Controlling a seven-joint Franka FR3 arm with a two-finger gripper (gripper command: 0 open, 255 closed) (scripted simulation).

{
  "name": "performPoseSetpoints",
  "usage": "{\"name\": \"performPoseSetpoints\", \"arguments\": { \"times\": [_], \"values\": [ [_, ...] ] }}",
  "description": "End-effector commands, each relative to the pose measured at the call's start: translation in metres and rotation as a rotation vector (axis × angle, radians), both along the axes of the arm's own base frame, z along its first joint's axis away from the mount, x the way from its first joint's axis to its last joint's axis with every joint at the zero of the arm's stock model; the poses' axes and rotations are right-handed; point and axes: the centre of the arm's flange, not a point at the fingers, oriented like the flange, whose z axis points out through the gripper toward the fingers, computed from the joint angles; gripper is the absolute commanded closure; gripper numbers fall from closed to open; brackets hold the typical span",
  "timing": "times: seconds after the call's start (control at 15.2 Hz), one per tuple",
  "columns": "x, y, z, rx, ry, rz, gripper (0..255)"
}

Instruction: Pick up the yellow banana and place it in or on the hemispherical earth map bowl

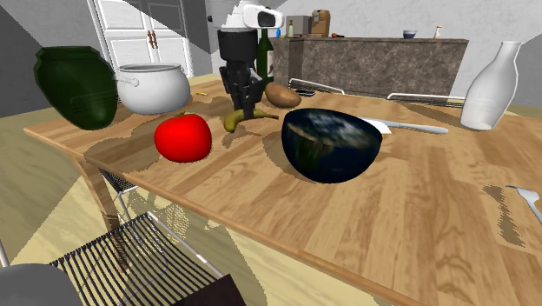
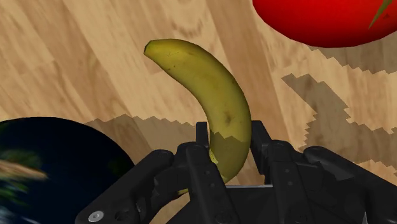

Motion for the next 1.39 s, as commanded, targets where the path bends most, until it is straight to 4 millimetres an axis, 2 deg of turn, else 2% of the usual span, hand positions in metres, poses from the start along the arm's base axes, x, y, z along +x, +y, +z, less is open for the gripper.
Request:
{"name": "performPoseSetpoints", "arguments": {
  "times": [0.0,1.32],
  "values": [
    [0.001,0.000,0.010,0.000,0.000,0.000,255],
    [0.001,0.000,0.116,0.000,0.000,0.000,255]
  ]
}}
